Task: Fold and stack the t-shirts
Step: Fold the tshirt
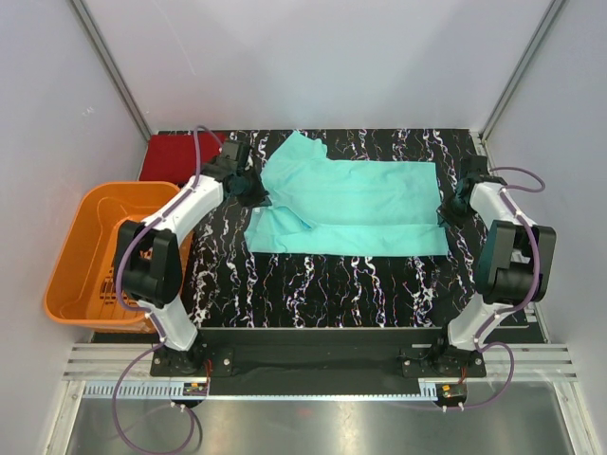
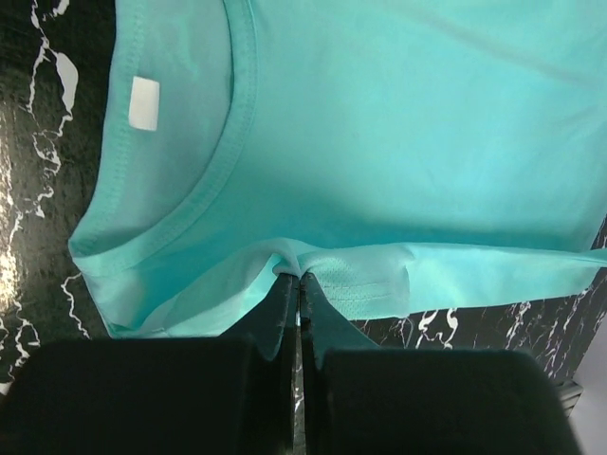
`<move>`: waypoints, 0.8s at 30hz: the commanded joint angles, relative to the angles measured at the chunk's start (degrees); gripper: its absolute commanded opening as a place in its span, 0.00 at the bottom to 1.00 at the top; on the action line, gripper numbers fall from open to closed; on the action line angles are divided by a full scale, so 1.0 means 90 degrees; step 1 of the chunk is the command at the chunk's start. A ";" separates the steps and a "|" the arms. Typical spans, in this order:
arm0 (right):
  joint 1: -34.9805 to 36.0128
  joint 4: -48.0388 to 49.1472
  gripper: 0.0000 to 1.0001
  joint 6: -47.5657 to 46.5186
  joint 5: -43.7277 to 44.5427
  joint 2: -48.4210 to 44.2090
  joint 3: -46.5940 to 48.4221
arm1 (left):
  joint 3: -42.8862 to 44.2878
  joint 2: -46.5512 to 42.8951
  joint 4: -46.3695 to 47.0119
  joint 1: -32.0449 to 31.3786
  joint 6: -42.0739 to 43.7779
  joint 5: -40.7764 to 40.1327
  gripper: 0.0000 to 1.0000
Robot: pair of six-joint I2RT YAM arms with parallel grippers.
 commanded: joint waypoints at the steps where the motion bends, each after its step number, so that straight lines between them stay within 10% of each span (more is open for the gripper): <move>1: -0.0051 0.0117 0.00 -0.0055 -0.0020 0.0040 0.0381 | 0.0469 0.0071 0.0167 0.0113 0.0093 0.0058 0.00; 24: -0.0158 0.0235 0.00 0.0052 -0.0069 0.0509 0.0470 | 0.1466 0.1400 0.0108 0.0152 0.0171 0.0351 0.00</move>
